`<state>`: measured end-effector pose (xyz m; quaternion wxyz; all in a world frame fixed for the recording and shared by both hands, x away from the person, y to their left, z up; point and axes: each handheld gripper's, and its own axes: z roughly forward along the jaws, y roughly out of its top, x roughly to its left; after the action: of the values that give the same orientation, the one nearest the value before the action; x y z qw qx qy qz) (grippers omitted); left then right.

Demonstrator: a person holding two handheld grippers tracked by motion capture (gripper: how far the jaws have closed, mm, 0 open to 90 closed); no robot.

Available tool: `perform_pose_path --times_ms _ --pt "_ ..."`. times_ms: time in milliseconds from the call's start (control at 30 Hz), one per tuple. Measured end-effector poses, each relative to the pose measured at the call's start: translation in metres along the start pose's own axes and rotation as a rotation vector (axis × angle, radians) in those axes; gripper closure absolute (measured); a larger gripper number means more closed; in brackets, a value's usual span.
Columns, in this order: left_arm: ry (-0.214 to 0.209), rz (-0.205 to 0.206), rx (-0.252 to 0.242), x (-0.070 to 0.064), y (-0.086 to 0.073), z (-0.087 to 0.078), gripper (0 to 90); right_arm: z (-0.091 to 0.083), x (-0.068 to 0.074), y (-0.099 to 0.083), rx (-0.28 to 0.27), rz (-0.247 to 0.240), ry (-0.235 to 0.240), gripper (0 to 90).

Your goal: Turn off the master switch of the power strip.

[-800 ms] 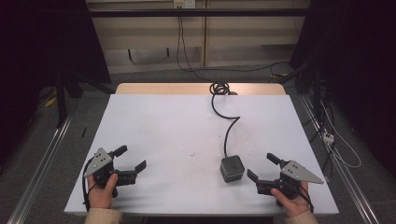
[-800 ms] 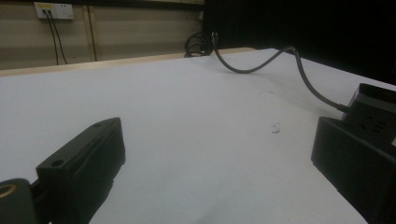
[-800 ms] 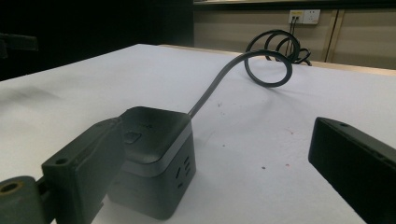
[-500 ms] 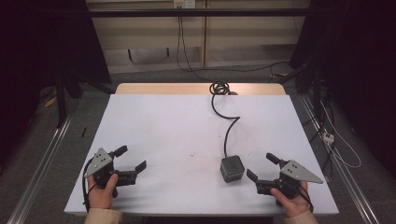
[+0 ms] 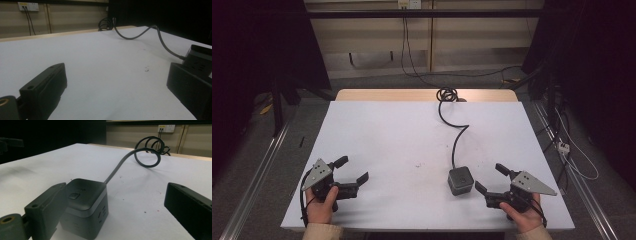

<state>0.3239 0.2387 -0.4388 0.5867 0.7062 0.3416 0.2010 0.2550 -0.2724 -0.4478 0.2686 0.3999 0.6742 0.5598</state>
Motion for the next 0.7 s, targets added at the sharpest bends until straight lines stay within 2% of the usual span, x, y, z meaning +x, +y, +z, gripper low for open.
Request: perform_pose_path --times_ms 300,467,700 --pt "-0.004 0.001 -0.001 0.0 0.0 0.001 2.5 0.0002 0.002 0.0046 0.005 -0.014 0.015 7.4" --pt "-0.003 0.002 0.002 -0.0001 -0.0002 0.0011 2.5 0.0009 0.0036 0.0062 0.005 -0.012 0.033 11.7" --pt "-0.002 0.001 0.002 0.0001 -0.0003 0.0013 2.5 0.0027 0.0046 0.0079 0.004 -0.009 0.041 13.1"
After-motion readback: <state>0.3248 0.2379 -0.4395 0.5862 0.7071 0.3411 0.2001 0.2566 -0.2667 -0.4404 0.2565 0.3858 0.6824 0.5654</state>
